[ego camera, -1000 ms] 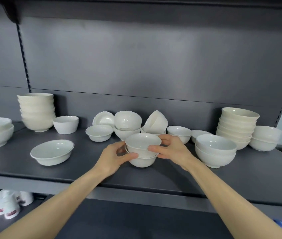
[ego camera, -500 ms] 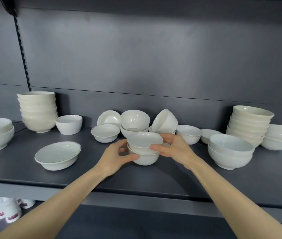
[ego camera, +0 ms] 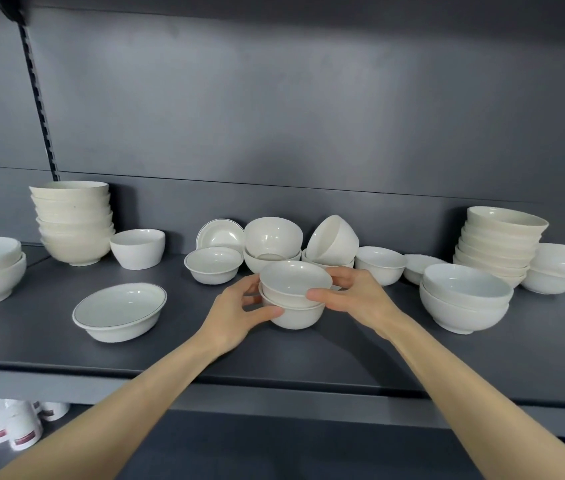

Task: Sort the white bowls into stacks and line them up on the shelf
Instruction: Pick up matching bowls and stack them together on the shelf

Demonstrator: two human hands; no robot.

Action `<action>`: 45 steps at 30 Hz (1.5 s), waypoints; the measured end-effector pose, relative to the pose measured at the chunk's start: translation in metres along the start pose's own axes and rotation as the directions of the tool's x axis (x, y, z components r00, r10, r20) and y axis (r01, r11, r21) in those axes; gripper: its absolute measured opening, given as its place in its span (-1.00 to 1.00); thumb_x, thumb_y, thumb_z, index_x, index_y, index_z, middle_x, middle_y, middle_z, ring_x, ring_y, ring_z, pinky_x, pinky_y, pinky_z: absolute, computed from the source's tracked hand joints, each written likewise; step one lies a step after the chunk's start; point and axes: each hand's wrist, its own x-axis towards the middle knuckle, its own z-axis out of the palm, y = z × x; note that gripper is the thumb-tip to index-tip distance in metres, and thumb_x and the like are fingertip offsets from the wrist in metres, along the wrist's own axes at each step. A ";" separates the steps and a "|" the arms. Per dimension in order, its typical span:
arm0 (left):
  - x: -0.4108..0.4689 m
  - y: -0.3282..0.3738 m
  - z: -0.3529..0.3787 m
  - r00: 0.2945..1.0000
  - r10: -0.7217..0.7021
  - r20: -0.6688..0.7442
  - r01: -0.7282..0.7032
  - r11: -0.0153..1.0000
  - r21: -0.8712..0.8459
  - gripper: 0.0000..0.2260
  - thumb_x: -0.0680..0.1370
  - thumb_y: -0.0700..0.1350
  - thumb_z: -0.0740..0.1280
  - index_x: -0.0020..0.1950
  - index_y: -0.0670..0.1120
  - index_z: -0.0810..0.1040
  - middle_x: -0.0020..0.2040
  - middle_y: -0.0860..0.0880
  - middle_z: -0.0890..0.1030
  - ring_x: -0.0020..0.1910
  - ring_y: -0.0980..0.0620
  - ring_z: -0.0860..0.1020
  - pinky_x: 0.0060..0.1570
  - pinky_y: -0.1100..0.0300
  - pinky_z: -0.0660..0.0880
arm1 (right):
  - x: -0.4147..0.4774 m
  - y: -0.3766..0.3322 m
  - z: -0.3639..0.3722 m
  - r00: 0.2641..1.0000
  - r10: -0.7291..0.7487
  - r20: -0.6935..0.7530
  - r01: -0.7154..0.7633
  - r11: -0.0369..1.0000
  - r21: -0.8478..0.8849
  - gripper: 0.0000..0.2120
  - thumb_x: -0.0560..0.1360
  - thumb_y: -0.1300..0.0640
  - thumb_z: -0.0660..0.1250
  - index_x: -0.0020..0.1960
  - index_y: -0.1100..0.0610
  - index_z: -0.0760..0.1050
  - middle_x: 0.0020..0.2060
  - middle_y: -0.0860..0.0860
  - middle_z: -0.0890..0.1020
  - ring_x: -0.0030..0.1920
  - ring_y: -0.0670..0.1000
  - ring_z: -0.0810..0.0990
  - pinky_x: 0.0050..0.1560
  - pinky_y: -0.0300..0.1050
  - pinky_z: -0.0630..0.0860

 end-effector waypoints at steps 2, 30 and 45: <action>0.000 0.000 0.000 1.000 -0.007 0.002 0.007 1.000 -0.013 -0.34 0.26 0.10 0.52 0.35 0.04 0.47 0.18 0.08 0.62 0.16 0.08 0.59 0.26 0.01 0.48 | 0.000 0.000 0.000 1.000 0.001 0.007 -0.001 1.000 0.003 -0.74 0.40 0.22 0.50 -0.01 -0.08 0.58 -0.09 -0.19 0.68 -0.13 -0.30 0.64 -0.18 -0.41 0.52; -0.004 0.010 -0.009 0.996 -0.063 0.061 0.065 0.997 -0.035 -0.57 0.40 -0.03 0.53 0.21 -0.03 0.50 0.11 0.07 0.61 -0.02 0.07 0.64 0.04 0.14 0.57 | -0.005 -0.001 -0.002 0.996 0.078 -0.034 -0.083 0.986 -0.146 -0.58 0.37 0.15 0.53 0.21 0.10 0.55 0.06 -0.07 0.66 0.14 -0.11 0.59 -0.02 -0.35 0.55; 0.005 0.044 0.026 0.999 0.031 0.023 -0.030 0.998 -0.054 -0.57 0.41 -0.18 0.51 0.23 0.02 0.51 0.02 0.02 0.66 -0.06 0.04 0.65 -0.01 0.32 0.54 | -0.024 -0.025 -0.041 0.990 0.060 -0.132 -0.074 0.992 -0.107 -0.53 0.36 0.21 0.53 0.24 0.13 0.52 0.02 0.00 0.69 0.06 -0.07 0.66 0.12 -0.18 0.58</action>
